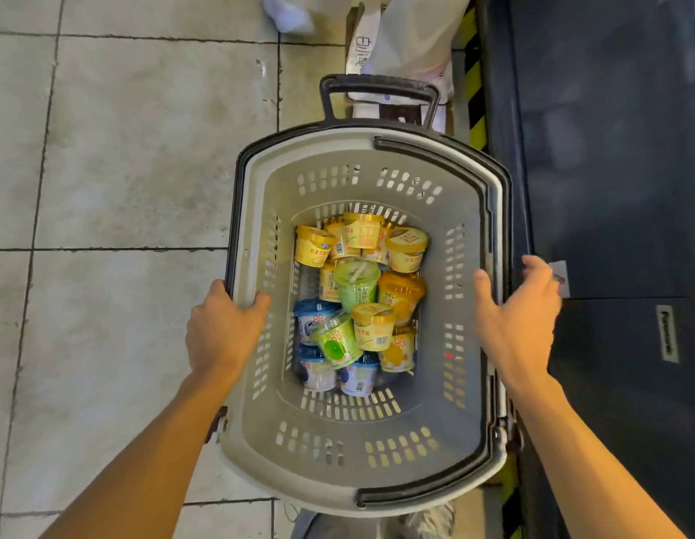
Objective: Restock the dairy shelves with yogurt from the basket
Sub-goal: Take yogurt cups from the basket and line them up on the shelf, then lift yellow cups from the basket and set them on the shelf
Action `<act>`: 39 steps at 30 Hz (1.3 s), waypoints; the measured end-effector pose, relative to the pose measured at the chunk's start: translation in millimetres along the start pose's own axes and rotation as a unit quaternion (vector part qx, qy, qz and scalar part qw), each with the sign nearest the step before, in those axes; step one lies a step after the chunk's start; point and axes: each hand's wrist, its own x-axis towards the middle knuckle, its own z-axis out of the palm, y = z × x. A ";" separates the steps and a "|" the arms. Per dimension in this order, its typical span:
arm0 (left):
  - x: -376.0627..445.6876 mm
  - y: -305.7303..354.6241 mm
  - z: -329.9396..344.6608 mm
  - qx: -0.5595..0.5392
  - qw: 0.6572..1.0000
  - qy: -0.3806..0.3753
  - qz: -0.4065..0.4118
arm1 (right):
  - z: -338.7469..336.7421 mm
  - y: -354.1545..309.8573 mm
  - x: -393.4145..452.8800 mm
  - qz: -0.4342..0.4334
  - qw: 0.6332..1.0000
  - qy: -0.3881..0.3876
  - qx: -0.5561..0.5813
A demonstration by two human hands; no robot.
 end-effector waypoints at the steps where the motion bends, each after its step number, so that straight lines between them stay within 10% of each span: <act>1: 2.1 2.2 -1.5 -0.015 1.000 -0.004 -0.001 | 0.6 3.5 0.2 0.042 0.998 -0.049 -0.001; 13: -12.2 27.2 -58.8 -0.061 0.996 -0.031 0.063 | -46.6 -1.6 1.5 0.021 0.992 -0.110 0.050; 39: -308.3 215.6 -568.8 -0.016 0.962 -0.027 0.271 | -575.5 -204.2 -213.4 -0.005 0.995 0.040 0.091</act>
